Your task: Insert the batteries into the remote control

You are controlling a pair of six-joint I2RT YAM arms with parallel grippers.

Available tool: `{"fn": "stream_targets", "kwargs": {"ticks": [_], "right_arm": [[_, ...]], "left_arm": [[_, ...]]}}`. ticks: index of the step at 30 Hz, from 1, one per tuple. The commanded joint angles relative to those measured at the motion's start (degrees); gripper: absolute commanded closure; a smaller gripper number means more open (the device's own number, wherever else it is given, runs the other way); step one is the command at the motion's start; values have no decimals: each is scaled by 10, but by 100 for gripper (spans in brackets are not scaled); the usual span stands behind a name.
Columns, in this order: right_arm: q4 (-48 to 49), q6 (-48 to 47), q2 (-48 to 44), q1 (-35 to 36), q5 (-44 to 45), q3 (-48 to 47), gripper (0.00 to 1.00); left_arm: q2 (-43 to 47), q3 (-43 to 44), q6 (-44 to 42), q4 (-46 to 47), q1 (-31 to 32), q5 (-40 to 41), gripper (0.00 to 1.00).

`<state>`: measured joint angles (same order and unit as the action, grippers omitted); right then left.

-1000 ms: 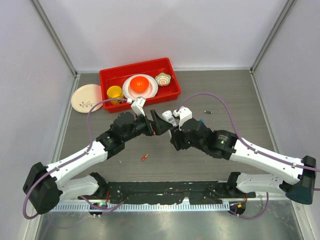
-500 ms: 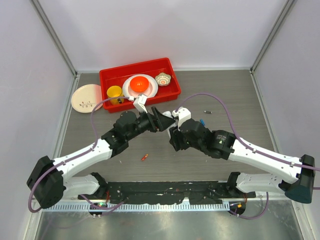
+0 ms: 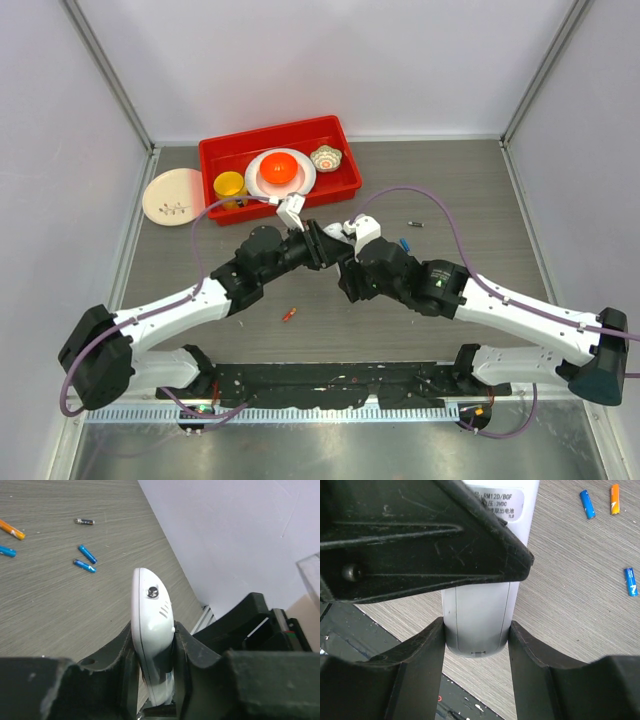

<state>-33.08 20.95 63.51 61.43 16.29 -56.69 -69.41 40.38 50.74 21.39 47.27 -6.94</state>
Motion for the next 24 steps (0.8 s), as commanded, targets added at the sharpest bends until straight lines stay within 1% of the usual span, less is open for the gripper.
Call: {"fn": "stream_targets", "kwargs": {"ticks": [1, 2, 3, 4, 5, 7, 8, 10, 11, 14, 15, 16, 17, 18, 19, 20, 21, 22, 23, 24], "right_arm": [[24, 2, -6, 4, 8, -19, 91], [22, 3, -7, 4, 7, -19, 87], [22, 2, -7, 4, 8, -20, 80], [17, 2, -8, 4, 8, -22, 69], [14, 2, -10, 4, 6, -24, 51], [9, 8, -19, 4, 5, -30, 39], [8, 11, -24, 4, 2, -32, 29], [9, 23, -41, 4, -7, -35, 22], [8, 28, -49, 4, -9, -36, 14], [28, 63, -87, 4, -7, -18, 11], [54, 74, -98, 4, -1, -5, 11], [70, 109, -126, 4, 20, 9, 11], [88, 132, -140, 4, 35, 44, 11], [122, 158, -157, 4, 54, 66, 11], [148, 203, -187, 4, 72, 89, 11], [173, 220, -204, 4, 80, 138, 12], [225, 241, -218, 4, 85, 163, 14], [245, 269, -240, 4, 92, 185, 18], [259, 284, -247, 4, 95, 216, 19], [277, 292, -248, 4, 95, 227, 21]], "left_arm": [[-3, 16, -18, 10, 2, 16, 75], [-4, 16, -18, 12, 2, 14, 85], [-6, 17, -19, 11, 1, 15, 90], [-6, 16, -18, 9, 2, 18, 95], [-5, 15, -16, 8, 2, 24, 100], [1, 3, -11, 13, 2, 39, 100], [5, -2, -6, 23, 2, 46, 100], [20, -18, -3, 29, 2, 64, 100], [26, -23, 1, 30, 2, 90, 100], [52, -50, 6, 48, 2, 127, 100], [59, -70, 7, 58, 2, 133, 100], [73, -81, 8, 82, 2, 149, 100], [80, -109, 11, 99, 1, 156, 100], [88, -126, 17, 119, 2, 164, 100], [98, -143, 21, 164, 2, 170, 100], [104, -178, 23, 188, 2, 181, 100], [106, -194, 28, 214, 2, 184, 100], [110, -210, 27, 257, 2, 188, 100], [112, -237, 28, 273, 2, 196, 100], [113, -249, 25, 287, 2, 199, 100]]}}
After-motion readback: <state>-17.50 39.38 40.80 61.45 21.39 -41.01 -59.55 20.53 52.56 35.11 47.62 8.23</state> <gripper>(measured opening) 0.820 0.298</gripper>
